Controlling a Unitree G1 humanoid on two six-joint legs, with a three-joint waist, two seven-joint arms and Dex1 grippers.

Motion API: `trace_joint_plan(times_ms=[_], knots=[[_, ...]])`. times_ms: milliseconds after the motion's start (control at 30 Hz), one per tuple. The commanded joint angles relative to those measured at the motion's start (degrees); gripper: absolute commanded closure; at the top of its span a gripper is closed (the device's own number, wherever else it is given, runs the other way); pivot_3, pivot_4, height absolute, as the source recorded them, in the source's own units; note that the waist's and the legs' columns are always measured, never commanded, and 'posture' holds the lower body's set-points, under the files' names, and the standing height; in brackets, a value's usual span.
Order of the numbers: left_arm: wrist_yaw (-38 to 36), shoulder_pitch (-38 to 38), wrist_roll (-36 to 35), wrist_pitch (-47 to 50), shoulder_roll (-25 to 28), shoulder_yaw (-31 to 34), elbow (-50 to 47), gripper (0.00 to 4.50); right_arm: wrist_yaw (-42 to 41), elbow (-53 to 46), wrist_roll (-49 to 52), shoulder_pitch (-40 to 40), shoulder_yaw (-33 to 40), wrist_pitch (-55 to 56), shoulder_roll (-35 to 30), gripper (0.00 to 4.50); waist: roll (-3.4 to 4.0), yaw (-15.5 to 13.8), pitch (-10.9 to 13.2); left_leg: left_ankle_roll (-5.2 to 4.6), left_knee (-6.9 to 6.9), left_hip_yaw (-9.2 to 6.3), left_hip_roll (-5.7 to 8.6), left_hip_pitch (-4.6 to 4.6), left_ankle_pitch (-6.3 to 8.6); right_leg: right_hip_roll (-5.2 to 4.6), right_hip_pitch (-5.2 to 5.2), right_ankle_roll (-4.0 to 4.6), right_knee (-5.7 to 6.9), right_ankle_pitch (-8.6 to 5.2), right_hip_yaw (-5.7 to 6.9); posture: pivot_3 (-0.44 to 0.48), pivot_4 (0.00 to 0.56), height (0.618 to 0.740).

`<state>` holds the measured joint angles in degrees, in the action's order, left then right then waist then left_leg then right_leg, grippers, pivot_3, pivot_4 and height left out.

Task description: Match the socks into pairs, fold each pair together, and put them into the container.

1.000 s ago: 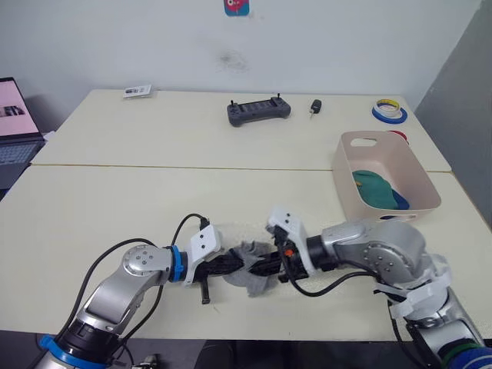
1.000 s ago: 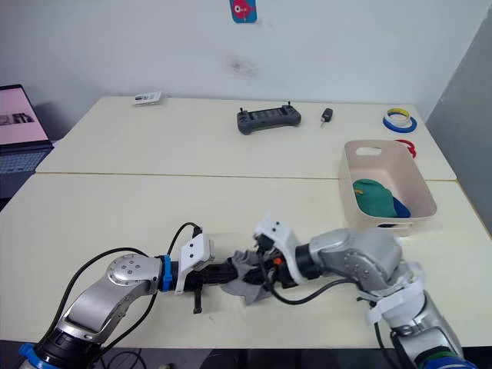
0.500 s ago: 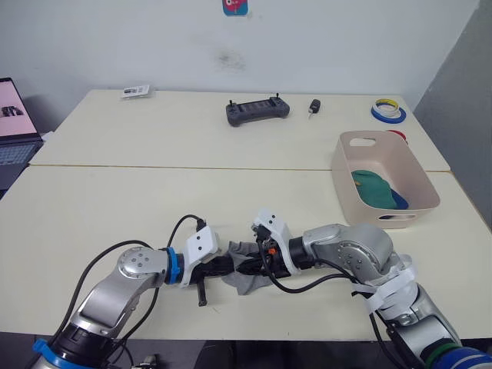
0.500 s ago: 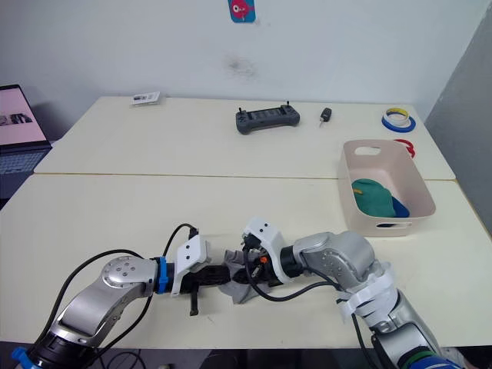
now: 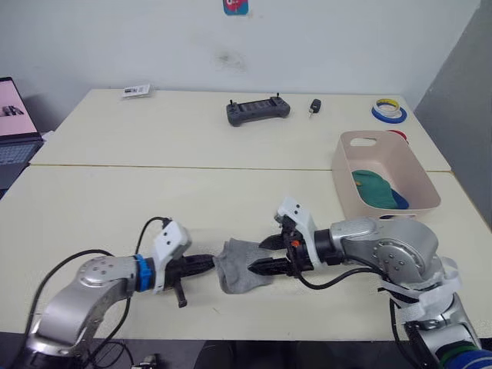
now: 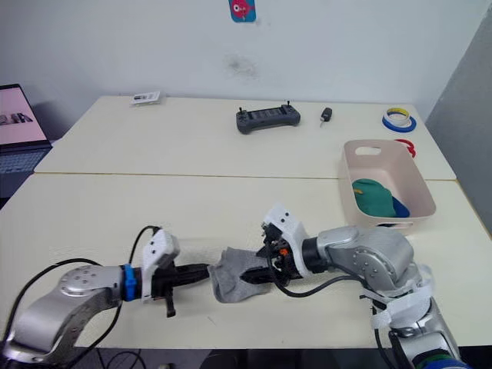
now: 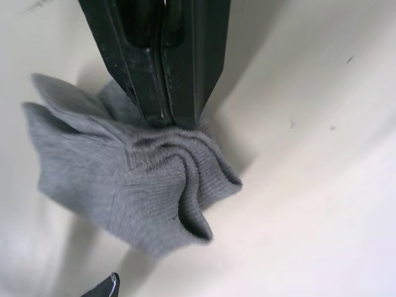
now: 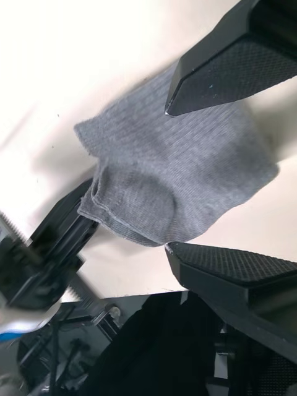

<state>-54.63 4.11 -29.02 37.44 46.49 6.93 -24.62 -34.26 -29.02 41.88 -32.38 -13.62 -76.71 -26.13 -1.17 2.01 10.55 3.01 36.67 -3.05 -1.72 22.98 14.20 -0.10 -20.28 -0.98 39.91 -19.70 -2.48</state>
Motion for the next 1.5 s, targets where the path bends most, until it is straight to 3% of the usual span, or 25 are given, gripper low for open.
trace_joint_plan(times_ms=[33,100,167,333,367,500,633,900,1033,1233,1500], knots=[[-0.6,0.34,-3.64,1.08,1.99,8.09,-0.6,4.5,-1.51,-1.71,-3.09,0.83,0.6,8.34,-2.35,1.39,0.0,-0.07,0.0,0.0,0.0,-0.01,0.0,0.0,0.0,0.0,0.0,0.0,-0.01,0.0,0.02,0.0,0.15,0.74],[-0.95,-1.47,-5.83,1.97,2.56,9.83,-1.46,4.5,-2.36,-1.39,-5.82,1.53,-1.49,12.63,-3.92,1.8,-0.01,-0.15,0.01,0.0,0.0,-0.02,0.01,0.01,0.0,0.0,0.01,-0.01,-0.02,0.0,0.04,0.0,0.15,0.74],[-0.87,-4.7,-8.2,3.48,2.81,8.66,-4.04,4.5,-2.86,-0.64,-9.42,2.54,-5.05,17.28,-4.87,2.55,-0.05,-0.38,0.03,0.0,0.01,-0.03,0.05,0.02,0.0,-0.04,0.03,-0.01,-0.07,-0.01,0.08,0.0,0.15,0.74],[-0.1,-13.04,-8.27,4.6,0.57,-2.19,-8.62,4.5,-2.49,4.28,-17.21,3.68,-12.12,25.21,-3.39,4.31,-0.08,-0.21,0.04,0.02,0.04,0.05,0.08,0.03,-0.01,-0.07,0.06,-0.02,-0.07,0.0,0.0,0.0,0.15,0.74],[0.22,-14.2,-7.59,4.51,-0.14,-4.35,-8.39,4.5,-2.66,5.04,-18.5,3.67,-13.17,26.42,-3.3,4.41,-0.08,-0.22,0.04,0.03,0.03,0.06,0.08,0.02,-0.01,-0.06,0.07,-0.02,-0.05,0.01,-0.01,0.0,0.15,0.74],[0.89,-17.4,2.33,-0.51,-1.97,-15.73,-3.09,4.5,-3.04,6.8,-21.17,3.87,-15.5,27.92,-2.07,4.41,-0.08,-0.08,0.04,0.03,0.03,0.04,0.04,0.02,-0.02,0.03,0.04,-0.01,-0.05,0.01,-0.01,0.0,0.15,0.74],[3.32,-18.18,9.38,-4.54,-3.68,-19.85,5.79,4.5,-2.96,7.7,-23.13,4.21,-16.4,28.54,-0.67,4.41,-0.08,-0.06,0.04,0.02,0.03,0.02,0.03,0.0,-0.01,0.09,0.03,0.0,-0.02,0.01,-0.01,0.0,0.15,0.74],[2.62,-15.34,11.19,-4.92,-2.61,-18.92,10.21,4.5,-4.89,8.82,-27.6,5.83,-16.95,31.65,-2.97,4.41,-0.08,-0.16,0.03,0.02,0.04,0.02,0.05,-0.02,-0.01,-0.01,0.07,-0.01,-0.03,0.01,0.0,0.0,0.15,0.74],[0.89,-13.8,6.33,-5.17,-2.86,-14.48,5.08,4.5,-8.17,7.61,-27.76,7.24,-13.69,39.82,-4.68,4.41,-0.08,-0.08,0.04,0.01,0.03,0.03,0.03,-0.02,-0.01,0.0,0.06,-0.01,-0.03,0.0,0.0,0.0,0.15,0.74],[-2.5,-14.16,-0.93,-1.39,0.77,-9.57,-5.74,4.5,-16.03,2.24,-22.87,8.22,-11.68,40.35,-7.4,4.41,-0.12,-0.2,0.07,0.02,0.06,-0.02,0.03,0.01,-0.01,-0.02,0.1,-0.01,-0.05,0.0,0.03,0.0,0.15,0.74],[-4.23,-8.19,9.24,-9.38,4.65,-15.26,0.12,4.5,-17.51,4.4,-27.69,8.6,-18.85,40.65,-5.97,4.41,-0.1,-0.18,0.08,0.02,0.02,-0.02,0.01,-0.03,-0.01,0.03,0.06,0.0,-0.03,0.0,0.02,0.0,0.15,0.74]])
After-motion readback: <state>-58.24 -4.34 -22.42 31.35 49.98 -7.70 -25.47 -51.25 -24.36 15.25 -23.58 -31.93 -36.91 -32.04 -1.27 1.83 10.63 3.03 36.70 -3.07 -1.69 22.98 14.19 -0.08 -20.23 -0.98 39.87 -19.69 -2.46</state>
